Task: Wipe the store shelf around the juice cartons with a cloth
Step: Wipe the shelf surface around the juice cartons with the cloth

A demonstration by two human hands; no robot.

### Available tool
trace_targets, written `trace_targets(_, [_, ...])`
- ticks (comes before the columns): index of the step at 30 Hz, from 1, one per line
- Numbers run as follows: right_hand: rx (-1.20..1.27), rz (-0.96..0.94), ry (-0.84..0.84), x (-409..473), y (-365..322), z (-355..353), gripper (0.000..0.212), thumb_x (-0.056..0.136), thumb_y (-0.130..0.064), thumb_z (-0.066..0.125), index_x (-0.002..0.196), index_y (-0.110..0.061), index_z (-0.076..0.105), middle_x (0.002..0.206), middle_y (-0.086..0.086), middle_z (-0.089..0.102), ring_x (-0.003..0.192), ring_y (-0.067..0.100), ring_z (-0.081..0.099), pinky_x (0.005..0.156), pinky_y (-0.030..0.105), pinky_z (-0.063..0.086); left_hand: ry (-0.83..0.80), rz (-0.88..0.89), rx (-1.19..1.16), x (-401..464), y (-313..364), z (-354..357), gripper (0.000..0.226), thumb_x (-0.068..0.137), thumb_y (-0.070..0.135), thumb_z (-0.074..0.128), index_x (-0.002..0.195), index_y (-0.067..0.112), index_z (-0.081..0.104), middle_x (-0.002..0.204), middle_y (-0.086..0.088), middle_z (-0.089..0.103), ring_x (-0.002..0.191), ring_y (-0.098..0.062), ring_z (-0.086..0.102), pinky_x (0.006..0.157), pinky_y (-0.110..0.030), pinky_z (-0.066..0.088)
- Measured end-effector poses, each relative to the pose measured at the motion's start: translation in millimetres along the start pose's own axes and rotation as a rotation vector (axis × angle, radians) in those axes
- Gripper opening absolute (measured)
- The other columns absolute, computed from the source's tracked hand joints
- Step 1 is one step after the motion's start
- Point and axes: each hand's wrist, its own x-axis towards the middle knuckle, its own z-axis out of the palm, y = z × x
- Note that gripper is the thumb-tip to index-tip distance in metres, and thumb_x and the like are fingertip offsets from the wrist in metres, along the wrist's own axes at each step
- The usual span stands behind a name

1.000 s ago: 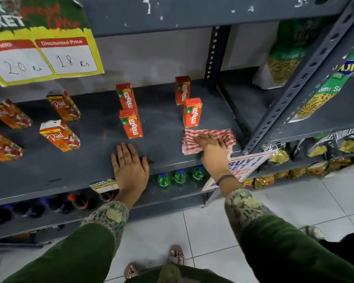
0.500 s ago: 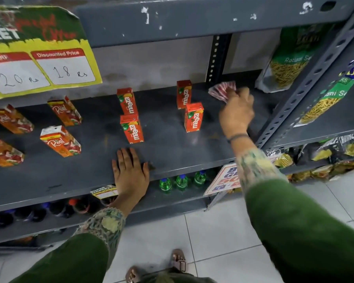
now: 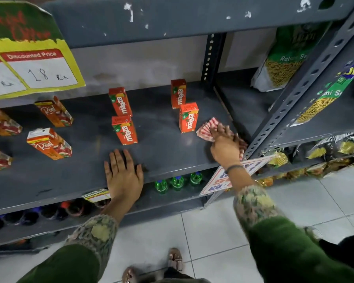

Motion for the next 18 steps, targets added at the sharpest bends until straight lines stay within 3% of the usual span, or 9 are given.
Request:
trace_targets(5, [0.052,-0.144,0.007,-72,-51,19,0.069,0.083,-0.005,0.044,0.146,-0.022,0.021,0.159,0.004,0.015,0.146,0.025,0.007,0.119,0.052,0.004,-0.010,0.007,-0.011,-1,0,-1,0.070,0.087,0.041,0.018,0.139,-0.005,0.029,0.144,-0.033,0.030,0.136,-0.044,0.024,0.111,-0.055,0.017])
trace_targets(7, [0.106,-0.231,-0.020,-86,-67,20,0.068,0.082,-0.004,0.046,0.144,-0.025,0.027,0.156,0.003,0.025,0.144,0.024,0.018,0.118,0.052,0.015,-0.010,0.010,-0.008,-2,1,-2,0.067,0.090,0.040,0.020,0.141,-0.004,0.024,0.147,-0.031,0.025,0.139,-0.042,0.019,0.113,-0.054,0.013])
trace_targets(9, [0.207,-0.171,0.107,-87,-64,10,0.066,0.078,-0.002,0.047,0.138,-0.027,0.037,0.141,0.006,0.049,0.126,0.028,0.044,0.103,0.047,0.040,-0.037,0.001,-0.012,-2,1,-4,0.064,0.095,0.038,0.023,0.143,-0.003,0.014,0.153,-0.026,0.012,0.142,-0.036,0.006,0.116,-0.050,0.005])
trace_targets(12, [0.268,0.075,0.425,-72,-29,-5,0.065,0.073,0.000,0.048,0.135,-0.018,0.042,0.125,0.011,0.060,0.103,0.035,0.050,0.078,0.044,0.051,-0.017,-0.030,-0.032,-5,-6,-11,0.065,0.096,0.037,0.028,0.144,-0.004,0.010,0.154,-0.023,0.008,0.143,-0.033,0.000,0.115,-0.048,0.000])
trace_targets(15, [0.182,0.196,0.301,-58,-8,-3,0.062,0.078,-0.004,0.049,0.137,-0.016,0.039,0.138,0.010,0.052,0.113,0.038,0.042,0.083,0.046,0.047,0.030,-0.045,-0.017,-11,-25,-16,0.063,0.096,0.034,0.031,0.141,-0.007,0.018,0.151,-0.027,0.018,0.142,-0.037,0.009,0.115,-0.051,0.005])
trace_targets(18, [0.098,0.020,0.200,-69,-35,14,0.059,0.080,-0.003,0.050,0.136,-0.017,0.041,0.139,0.005,0.051,0.115,0.034,0.041,0.091,0.042,0.043,0.059,-0.059,-0.019,-11,-42,-19,0.065,0.091,0.035,0.027,0.138,-0.010,0.025,0.147,-0.030,0.026,0.140,-0.040,0.017,0.113,-0.053,0.009])
